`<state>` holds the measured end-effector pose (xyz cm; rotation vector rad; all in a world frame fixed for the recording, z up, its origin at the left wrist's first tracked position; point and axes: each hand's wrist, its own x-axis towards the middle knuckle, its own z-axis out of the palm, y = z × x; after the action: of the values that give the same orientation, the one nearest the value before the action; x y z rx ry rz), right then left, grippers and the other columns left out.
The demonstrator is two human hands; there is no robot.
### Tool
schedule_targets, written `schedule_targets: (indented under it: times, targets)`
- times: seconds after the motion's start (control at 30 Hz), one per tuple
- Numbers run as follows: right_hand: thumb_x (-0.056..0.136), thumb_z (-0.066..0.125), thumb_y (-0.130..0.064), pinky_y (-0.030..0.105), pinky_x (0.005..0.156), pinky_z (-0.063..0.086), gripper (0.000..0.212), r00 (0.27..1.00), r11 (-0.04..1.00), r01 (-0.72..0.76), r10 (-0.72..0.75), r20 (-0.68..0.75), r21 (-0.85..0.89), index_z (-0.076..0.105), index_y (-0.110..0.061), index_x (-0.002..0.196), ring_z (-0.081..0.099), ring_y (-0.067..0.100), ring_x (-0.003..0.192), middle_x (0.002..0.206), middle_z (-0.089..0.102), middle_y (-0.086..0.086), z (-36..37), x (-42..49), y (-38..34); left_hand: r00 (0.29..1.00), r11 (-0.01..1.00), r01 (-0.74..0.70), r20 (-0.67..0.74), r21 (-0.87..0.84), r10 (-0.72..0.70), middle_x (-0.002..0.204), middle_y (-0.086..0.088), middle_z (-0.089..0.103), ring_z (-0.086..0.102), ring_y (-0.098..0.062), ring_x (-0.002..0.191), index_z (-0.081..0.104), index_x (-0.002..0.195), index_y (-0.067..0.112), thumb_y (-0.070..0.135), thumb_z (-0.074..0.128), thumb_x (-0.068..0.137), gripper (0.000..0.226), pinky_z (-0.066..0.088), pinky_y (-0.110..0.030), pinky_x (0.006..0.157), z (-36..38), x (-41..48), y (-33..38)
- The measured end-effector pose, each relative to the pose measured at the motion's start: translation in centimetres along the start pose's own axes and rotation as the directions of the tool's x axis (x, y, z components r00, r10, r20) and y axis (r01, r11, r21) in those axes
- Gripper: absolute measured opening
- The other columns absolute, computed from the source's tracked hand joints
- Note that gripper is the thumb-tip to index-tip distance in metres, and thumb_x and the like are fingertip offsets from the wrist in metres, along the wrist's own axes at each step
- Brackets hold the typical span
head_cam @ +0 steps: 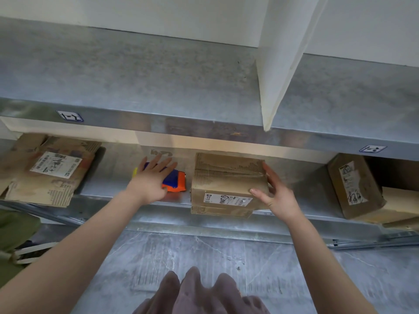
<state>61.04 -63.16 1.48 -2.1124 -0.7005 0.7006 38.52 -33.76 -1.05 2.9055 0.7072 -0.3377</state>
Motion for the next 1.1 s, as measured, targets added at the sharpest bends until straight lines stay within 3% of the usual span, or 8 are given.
schedule_targets:
  times: [0.17,0.27,0.37,0.6,0.7,0.87,0.97,1.1]
  targets:
    - [0.081,0.067,-0.057,0.029,0.102,0.042,0.074,0.994,0.982,0.048,-0.065,-0.091,-0.18,0.033,-0.041,0.145,0.051,0.021,0.128,0.143,0.051,-0.004,0.5,-0.6,0.2,0.943,0.885,-0.123,-0.332,-0.449,-0.038,0.145,0.0,0.046,0.036,-0.021,0.137,0.048,0.139,0.022,0.026,0.042,0.087,0.052,0.031,-0.04,0.113,-2.9,-1.1,5.9]
    - [0.084,0.056,-0.065,0.044,0.111,0.037,0.069,0.984,0.934,0.129,-0.161,-0.072,-0.333,0.033,-0.043,0.145,0.034,0.026,0.141,0.153,0.039,0.0,0.7,-0.8,0.2,0.909,0.881,-0.271,-0.404,-0.387,0.103,0.146,0.001,0.045,0.032,-0.018,0.139,0.047,0.14,0.02,0.038,0.038,0.096,0.048,0.024,-0.033,0.113,-3.5,-0.8,10.8]
    - [0.092,0.058,-0.047,0.043,0.114,0.027,0.059,0.969,0.885,0.183,-0.237,-0.074,-0.428,0.037,-0.038,0.146,0.02,0.028,0.146,0.157,0.032,0.005,0.9,-0.7,-0.6,0.923,0.917,-0.299,-0.325,-0.264,0.207,0.151,0.003,0.038,0.026,-0.018,0.143,0.041,0.144,0.022,0.048,0.027,0.095,0.057,0.015,-0.033,0.116,-2.4,0.2,13.7]
    - [0.096,0.047,-0.042,0.048,0.114,0.03,0.056,0.985,0.889,0.083,-0.142,-0.099,-0.449,0.035,-0.028,0.149,0.018,0.037,0.145,0.161,0.007,0.014,3.9,-0.3,-1.4,0.954,0.966,-0.22,-0.234,-0.137,0.184,0.151,0.004,0.039,0.031,-0.021,0.142,0.044,0.142,0.022,0.047,0.022,0.093,0.06,0.022,-0.04,0.116,-1.0,1.3,15.0]
    - [0.092,0.027,-0.052,0.049,0.117,0.024,0.066,0.98,0.857,0.119,-0.183,-0.08,-0.501,0.029,-0.023,0.151,0.002,0.027,0.149,0.162,0.006,0.004,4.2,-0.2,-1.5,0.951,0.96,-0.226,-0.25,-0.167,0.18,0.149,0.003,0.041,0.033,-0.022,0.141,0.046,0.141,0.022,0.049,0.019,0.091,0.063,0.026,-0.042,0.115,-2.2,1.3,14.9]
    - [0.099,0.042,-0.046,0.045,0.119,0.023,0.055,0.974,0.937,0.221,-0.224,0.022,-0.271,0.03,-0.03,0.151,0.009,0.019,0.149,0.161,0.01,-0.006,2.4,-0.2,0.2,0.95,0.931,-0.074,-0.311,-0.359,-0.044,0.15,0.002,0.039,0.03,-0.022,0.141,0.041,0.144,0.021,0.056,0.02,0.092,0.066,0.025,-0.04,0.115,-1.3,-1.5,10.9]
    - [0.094,0.058,-0.04,0.038,0.118,0.026,0.052,0.973,0.969,0.216,-0.224,-0.059,-0.118,0.042,-0.036,0.144,0.016,0.014,0.146,0.16,0.012,-0.008,2.2,-0.7,0.1,0.965,0.804,-0.088,-0.249,-0.588,-0.077,0.156,0.006,0.026,0.023,-0.012,0.143,0.032,0.149,0.021,0.051,0.039,0.097,0.06,0.017,-0.027,0.116,-0.4,-2.3,10.8]
    - [0.088,0.068,-0.037,0.031,0.115,0.027,0.063,0.98,0.987,0.161,-0.16,-0.116,-0.004,0.039,-0.037,0.144,0.022,0.006,0.14,0.157,0.014,-0.005,2.0,-1.2,-0.2,0.939,0.665,-0.023,-0.245,-0.747,-0.243,0.155,0.012,0.025,0.025,-0.005,0.14,0.035,0.148,0.026,0.039,0.062,0.091,0.064,0.03,-0.033,0.114,-0.6,-2.0,10.9]
